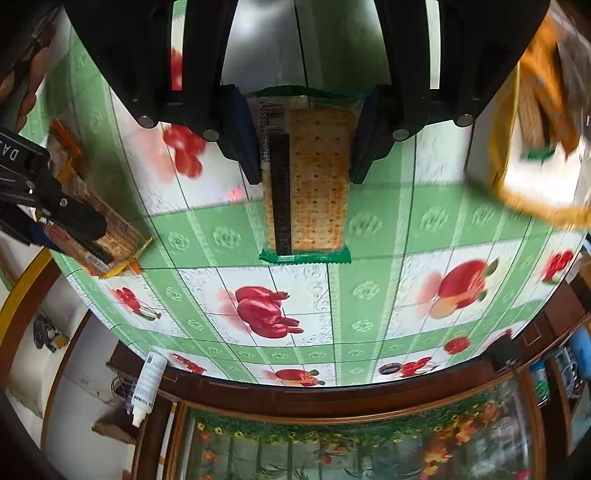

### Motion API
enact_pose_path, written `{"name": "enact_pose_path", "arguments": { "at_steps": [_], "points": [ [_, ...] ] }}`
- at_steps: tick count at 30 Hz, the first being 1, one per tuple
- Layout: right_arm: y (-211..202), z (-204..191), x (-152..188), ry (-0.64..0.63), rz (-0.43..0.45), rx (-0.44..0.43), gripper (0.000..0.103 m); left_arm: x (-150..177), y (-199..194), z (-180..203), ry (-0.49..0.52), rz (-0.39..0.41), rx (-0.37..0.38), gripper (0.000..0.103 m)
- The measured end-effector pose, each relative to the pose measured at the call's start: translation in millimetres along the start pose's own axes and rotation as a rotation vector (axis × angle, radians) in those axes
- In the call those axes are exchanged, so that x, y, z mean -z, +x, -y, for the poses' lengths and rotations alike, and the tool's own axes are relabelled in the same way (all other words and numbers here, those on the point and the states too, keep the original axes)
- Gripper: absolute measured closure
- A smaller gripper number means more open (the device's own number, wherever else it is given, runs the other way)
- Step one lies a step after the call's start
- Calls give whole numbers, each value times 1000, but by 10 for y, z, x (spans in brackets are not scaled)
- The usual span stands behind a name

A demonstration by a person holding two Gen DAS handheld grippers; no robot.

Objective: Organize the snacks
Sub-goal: 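Carry the green-edged pack with left tool while right tool carries the brown pack to the tray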

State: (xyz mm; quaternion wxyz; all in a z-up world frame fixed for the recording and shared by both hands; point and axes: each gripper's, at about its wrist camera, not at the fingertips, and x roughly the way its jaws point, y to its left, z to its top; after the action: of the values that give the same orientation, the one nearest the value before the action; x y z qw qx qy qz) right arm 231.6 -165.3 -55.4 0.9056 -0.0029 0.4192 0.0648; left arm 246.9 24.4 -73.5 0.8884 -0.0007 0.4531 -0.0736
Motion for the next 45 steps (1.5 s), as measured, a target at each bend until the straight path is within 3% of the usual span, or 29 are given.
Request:
{"name": "enact_pose_path", "arguments": {
  "at_steps": [6,16,28,45],
  "points": [
    [-267,24,205,79,8,-155,32,177,-401,-64,-45,55,-4,58],
    [-522,-142,355,87,42,-223,32,694,-959,-113,-105,126,-101,58],
    [-737,-502,476,82,66,-344,32,992,-1490,-217,-136,207,-187,57],
    [-933,-1170,452,7,77,-470,32,1309,-1794,-899,-281,246,-319,57]
  ]
}}
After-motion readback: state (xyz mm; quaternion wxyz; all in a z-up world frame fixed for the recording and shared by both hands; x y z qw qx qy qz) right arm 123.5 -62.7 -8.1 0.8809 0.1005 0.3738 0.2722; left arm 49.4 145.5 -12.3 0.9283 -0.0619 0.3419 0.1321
